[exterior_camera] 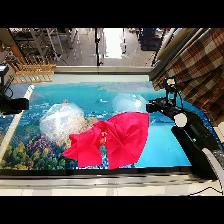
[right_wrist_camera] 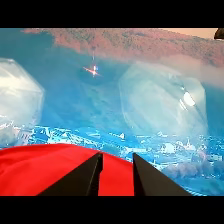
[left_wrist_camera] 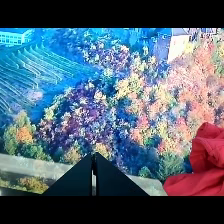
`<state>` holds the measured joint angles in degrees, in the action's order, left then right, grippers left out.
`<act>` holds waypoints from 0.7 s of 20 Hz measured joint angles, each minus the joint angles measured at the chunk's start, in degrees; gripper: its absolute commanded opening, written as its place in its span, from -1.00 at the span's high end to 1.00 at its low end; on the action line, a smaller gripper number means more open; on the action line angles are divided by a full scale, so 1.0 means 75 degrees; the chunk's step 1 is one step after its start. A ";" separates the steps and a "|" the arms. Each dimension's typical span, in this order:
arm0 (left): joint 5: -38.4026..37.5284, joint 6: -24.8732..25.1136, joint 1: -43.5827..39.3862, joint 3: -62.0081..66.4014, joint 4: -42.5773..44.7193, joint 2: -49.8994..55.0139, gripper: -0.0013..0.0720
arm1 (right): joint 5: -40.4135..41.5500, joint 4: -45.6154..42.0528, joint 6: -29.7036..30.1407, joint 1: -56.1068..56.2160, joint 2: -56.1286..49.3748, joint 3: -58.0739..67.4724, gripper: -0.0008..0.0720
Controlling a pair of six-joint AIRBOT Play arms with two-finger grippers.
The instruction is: Fold the clothes and pants, and hang the long-sleeved shirts on hangers.
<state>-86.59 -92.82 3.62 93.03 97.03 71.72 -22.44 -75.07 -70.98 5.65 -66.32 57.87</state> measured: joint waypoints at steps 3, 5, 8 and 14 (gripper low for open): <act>0.0000 0.0000 0.0000 0.0000 0.0000 0.0000 0.93 | -0.0003 -0.0003 0.0000 0.0000 0.0000 0.0000 0.30; 0.0000 0.0000 0.0000 0.0000 0.0003 0.0000 0.93 | -0.0003 0.0000 0.0000 0.0000 0.0000 0.0000 0.30; 0.0000 0.0000 0.0000 0.0000 0.0003 0.0000 0.93 | 0.0000 0.0000 -0.0003 0.0000 0.0000 0.0000 0.30; 0.0140 0.0000 0.0000 -0.0006 -0.0047 0.0000 0.85 | 0.0000 0.0000 0.0000 0.0003 0.0000 0.0000 0.30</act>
<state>-85.54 -92.82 3.62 92.99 96.68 71.72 -22.44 -75.07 -70.98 5.67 -66.32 57.87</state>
